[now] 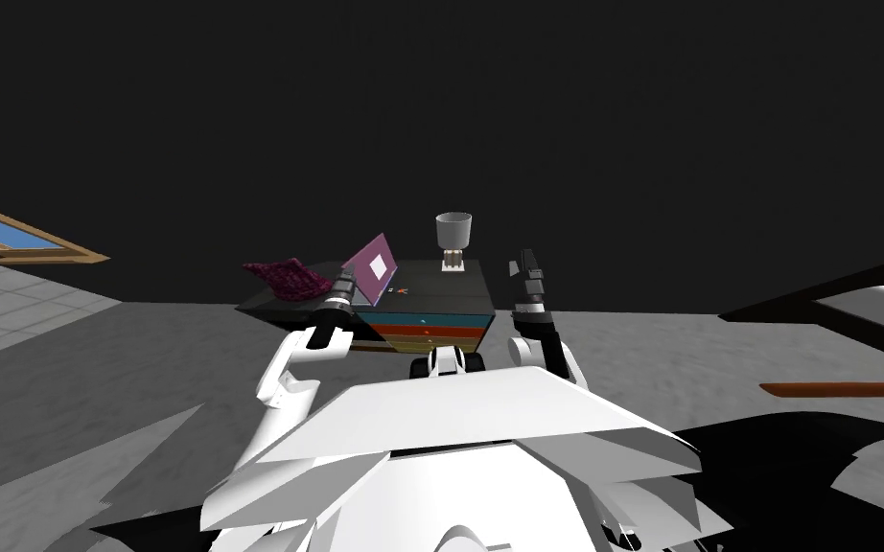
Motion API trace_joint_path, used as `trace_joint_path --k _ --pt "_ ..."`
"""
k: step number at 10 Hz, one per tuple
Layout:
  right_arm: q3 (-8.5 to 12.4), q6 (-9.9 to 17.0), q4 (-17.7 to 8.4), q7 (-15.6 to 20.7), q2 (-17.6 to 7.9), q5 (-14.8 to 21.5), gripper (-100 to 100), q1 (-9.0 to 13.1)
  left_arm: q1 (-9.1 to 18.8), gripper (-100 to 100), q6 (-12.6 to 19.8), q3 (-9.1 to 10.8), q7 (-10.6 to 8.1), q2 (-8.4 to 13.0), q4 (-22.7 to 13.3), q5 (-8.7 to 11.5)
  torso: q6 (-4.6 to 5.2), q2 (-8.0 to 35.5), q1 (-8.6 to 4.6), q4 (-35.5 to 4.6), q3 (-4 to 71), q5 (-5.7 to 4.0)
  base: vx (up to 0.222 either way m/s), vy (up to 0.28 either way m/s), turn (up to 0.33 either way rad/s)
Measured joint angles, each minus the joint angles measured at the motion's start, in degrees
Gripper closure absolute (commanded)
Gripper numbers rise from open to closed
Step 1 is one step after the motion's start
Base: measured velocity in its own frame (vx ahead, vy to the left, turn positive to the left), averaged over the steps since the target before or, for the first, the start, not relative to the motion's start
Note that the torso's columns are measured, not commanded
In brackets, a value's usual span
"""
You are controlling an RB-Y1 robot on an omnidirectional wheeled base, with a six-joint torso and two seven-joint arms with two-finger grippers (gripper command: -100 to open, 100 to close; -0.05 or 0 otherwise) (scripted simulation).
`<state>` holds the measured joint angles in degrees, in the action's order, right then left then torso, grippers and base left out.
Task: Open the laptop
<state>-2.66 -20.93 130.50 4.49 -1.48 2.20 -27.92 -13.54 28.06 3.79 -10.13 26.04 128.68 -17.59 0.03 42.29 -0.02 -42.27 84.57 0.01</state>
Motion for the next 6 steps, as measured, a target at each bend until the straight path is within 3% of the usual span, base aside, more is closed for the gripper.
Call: trace_joint_path --k 2,6 --pt "0.00 0.00 0.00 0.00 0.00 0.00 0 0.00 0.09 100 0.97 0.08 -0.35 -0.09 0.50 0.94 -0.04 0.09 0.23 -0.08 -0.06 0.17 0.016 0.103 -0.009" --pt "0.01 0.00 0.00 0.00 -0.01 0.00 0 0.00 1.12 100 5.94 0.24 -4.33 -1.55 3.13 5.58 -0.07 -0.07 0.11 0.16 0.02 0.18 0.013 0.102 0.002"
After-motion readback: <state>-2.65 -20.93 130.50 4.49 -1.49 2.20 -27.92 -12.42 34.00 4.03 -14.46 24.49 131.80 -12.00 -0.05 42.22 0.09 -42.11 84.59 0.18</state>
